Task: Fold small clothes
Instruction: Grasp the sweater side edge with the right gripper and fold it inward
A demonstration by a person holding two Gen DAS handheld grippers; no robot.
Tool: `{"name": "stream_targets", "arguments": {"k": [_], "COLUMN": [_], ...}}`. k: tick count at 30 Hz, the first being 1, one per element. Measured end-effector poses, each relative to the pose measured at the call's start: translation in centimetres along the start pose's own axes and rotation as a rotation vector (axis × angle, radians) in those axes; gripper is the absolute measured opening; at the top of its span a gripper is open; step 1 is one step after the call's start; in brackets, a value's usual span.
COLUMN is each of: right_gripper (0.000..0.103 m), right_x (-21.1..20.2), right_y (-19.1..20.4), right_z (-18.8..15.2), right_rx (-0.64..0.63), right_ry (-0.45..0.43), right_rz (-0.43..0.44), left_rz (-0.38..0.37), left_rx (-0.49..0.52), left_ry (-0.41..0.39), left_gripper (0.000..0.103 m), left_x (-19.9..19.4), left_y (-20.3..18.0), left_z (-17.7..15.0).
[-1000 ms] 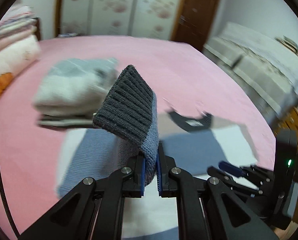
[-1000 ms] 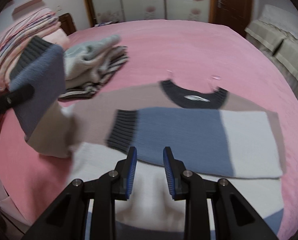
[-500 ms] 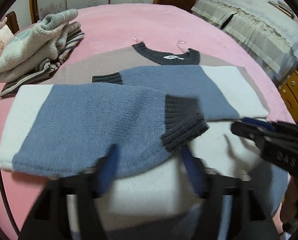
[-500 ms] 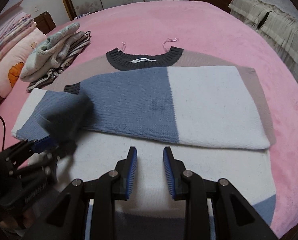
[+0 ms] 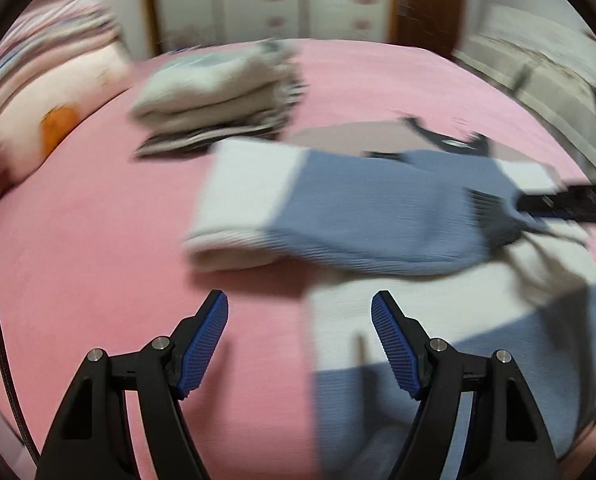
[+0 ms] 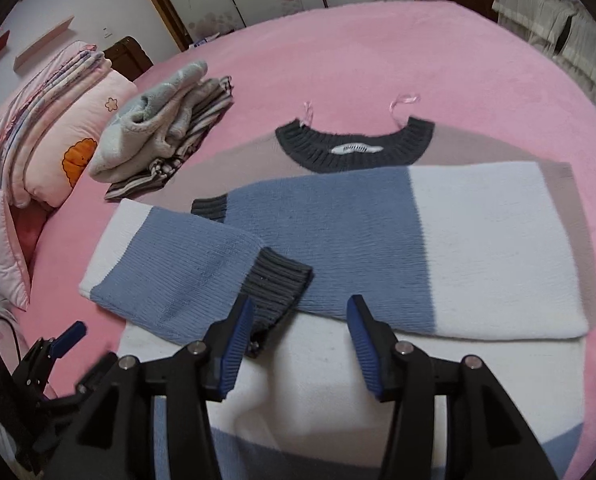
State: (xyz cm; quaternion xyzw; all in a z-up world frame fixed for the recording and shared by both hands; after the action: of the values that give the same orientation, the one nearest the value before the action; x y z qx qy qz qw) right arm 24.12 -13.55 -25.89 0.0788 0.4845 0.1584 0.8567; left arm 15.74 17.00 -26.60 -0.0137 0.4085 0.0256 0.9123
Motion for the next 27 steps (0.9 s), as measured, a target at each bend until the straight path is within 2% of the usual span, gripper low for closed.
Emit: {"name": "stream_targets", "arguments": {"k": [3,8,9,10,11,12,14,20,27], "right_gripper": [0.049,0.049,0.046,0.026,0.016,0.012,0.008,0.007,0.007], "right_x": [1.7,3.7,3.8,3.9,3.8,3.4,2.1,-3.7,-7.7], "right_y": [0.0,0.3,0.5,0.8,1.1,1.4,2.0,6.0,10.3], "right_z": [-0.4,-0.3,-0.2,-0.1,0.1,0.5,1.3,5.9,11.2], "right_rx": [0.035,0.064,0.056,0.042,0.023,0.018,-0.001,-0.136,-0.278], "right_ry": [0.051,0.097,0.098,0.101,0.110,0.102,0.068,-0.109,-0.258], "right_rz": [0.023,0.040,0.048,0.050,0.045,0.052,0.075,0.096,0.058], "left_rz": [0.032,0.005,-0.001,-0.005,-0.010,-0.020,-0.034,-0.062,-0.090], "left_rx": [-0.118,-0.253,-0.266,-0.277,-0.288,-0.300,-0.318,-0.366,-0.437], "left_ry": [0.027,0.053,0.056,0.056,0.056,0.055,0.057,0.061,0.065], "left_gripper": [0.073,0.073,0.073,0.073,0.073,0.073,0.073,0.074,0.074], "left_x": [0.9,2.6,2.8,3.0,3.2,3.5,4.1,5.4,6.5], "left_y": [3.2,5.8,5.9,5.9,6.0,6.0,5.9,5.5,5.1], "left_z": [-0.5,-1.1,-1.0,-0.9,-0.8,-0.7,-0.3,0.6,1.7]}}
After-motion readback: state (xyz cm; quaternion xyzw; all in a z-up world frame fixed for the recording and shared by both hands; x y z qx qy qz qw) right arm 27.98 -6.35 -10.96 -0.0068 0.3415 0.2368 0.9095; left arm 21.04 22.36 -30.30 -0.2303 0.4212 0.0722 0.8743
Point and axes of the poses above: each gripper's, at about its wrist camera, not at the fingertips, and x roughly the way its jaws point, y to its left, z to its top, the point moved 4 cm from there along x, roughly the way its jaws point, and after that the axes turned 4 degrees about -y, right-handed, at the moved point
